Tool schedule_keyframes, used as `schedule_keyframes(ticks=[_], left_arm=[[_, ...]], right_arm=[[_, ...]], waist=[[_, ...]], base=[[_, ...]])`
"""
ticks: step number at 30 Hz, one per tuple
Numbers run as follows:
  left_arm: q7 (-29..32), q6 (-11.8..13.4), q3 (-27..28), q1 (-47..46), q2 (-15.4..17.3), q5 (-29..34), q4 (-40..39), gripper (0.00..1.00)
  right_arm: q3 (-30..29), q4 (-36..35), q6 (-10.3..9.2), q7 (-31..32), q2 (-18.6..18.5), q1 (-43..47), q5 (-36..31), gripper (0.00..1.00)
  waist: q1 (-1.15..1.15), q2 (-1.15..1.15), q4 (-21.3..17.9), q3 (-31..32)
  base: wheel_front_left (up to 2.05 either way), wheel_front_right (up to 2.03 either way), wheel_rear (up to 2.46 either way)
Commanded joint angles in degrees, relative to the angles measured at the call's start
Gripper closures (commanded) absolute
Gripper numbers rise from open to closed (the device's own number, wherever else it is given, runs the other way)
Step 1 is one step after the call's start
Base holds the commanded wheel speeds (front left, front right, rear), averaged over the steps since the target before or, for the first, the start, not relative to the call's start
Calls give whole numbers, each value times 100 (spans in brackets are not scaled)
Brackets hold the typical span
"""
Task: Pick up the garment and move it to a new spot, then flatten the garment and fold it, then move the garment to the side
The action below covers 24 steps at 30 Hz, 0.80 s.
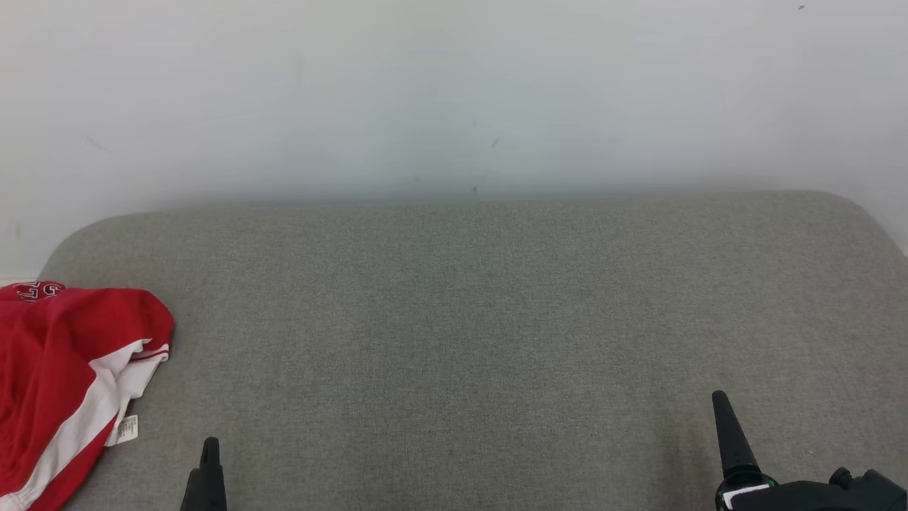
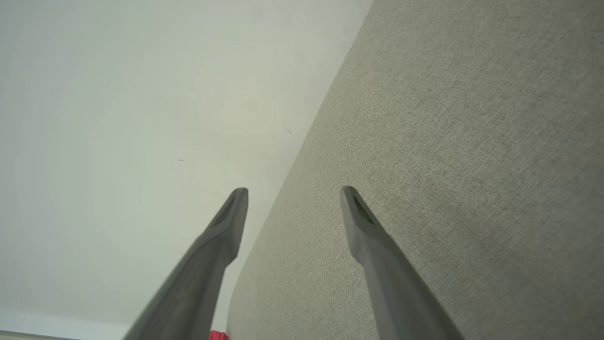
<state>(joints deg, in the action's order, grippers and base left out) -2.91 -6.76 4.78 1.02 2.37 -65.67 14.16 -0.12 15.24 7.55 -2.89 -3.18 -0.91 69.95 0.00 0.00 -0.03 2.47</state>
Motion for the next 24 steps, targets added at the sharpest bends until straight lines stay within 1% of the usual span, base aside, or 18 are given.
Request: schedule_keyframes(ticks=[1, 13, 19, 21, 22, 24], left_arm=[[-51, 13, -18, -9, 37, 266, -121, 0], [-278, 151, -195, 154, 42, 1691, -239, 0], [-384, 184, -258, 200, 44, 2422, -248, 0], [-416, 185, -273, 211, 45, 2622, -267, 0], [-416, 185, -273, 211, 45, 2622, -267, 0], [-466, 171, -292, 241, 46, 2911, -281, 0]], right_arm=[[32, -49, -4, -53, -28, -24, -211, 0], [137, 124, -5, -282, -89, 8, -1477, 0], [135, 218, -5, -387, -96, 29, -2123, 0], [141, 242, -6, -417, -88, 36, -2305, 0], [141, 242, -6, -417, -88, 36, -2305, 0], [164, 301, -6, -467, -89, 42, -2568, 0]], waist=[[0, 0, 0, 8], [0, 0, -1, 77], [0, 0, -6, 112], [0, 0, -6, 124], [0, 0, -6, 124], [0, 0, -4, 146]], base=[[0, 0, 0], [0, 0, 0], [0, 0, 0], [0, 0, 0], [0, 0, 0], [0, 0, 0]])
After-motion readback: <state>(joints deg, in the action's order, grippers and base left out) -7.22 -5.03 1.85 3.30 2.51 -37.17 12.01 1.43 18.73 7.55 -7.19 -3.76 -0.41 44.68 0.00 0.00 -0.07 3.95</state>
